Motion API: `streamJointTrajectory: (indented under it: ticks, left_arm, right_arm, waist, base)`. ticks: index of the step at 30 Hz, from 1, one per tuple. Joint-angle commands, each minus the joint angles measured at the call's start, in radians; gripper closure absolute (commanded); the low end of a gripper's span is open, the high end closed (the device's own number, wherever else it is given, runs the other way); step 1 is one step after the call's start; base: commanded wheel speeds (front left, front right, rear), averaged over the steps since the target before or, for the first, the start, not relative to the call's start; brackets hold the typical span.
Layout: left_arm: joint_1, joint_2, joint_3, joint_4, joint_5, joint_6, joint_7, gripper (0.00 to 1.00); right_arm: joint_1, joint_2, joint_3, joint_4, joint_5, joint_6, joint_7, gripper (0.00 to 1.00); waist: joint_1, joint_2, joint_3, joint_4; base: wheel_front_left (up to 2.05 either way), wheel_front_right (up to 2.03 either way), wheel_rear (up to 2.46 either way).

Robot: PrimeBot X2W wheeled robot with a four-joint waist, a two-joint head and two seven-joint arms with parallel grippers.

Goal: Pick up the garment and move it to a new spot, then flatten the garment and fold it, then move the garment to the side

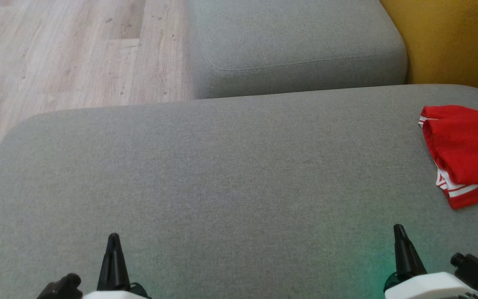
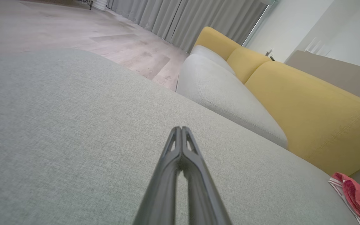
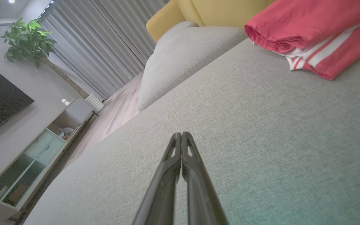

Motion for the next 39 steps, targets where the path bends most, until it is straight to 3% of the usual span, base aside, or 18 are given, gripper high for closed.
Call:
streamJointTrajectory:
  ticks: [1, 39]
  left_arm:
    - [-0.054, 0.013, 0.022, -0.026, -0.035, -0.007, 0.005, 1.0]
    - [-0.139, 0.019, 0.11, 0.011, -0.48, -0.077, 0.106, 1.0]
  right_arm:
    - [-0.064, -0.006, -0.004, -0.037, 0.035, 0.003, 0.009, 1.0]
    - [-0.138, -0.002, -0.077, -0.054, 0.451, 0.005, 0.112, 1.0]
  waist:
    - [-0.0001, 0.0, 0.002, 0.0]
    - [-0.0001, 0.0, 0.032, -0.006]
  base:
    - [0.0, 0.0, 0.0]
    - [0.0, 0.0, 0.0]
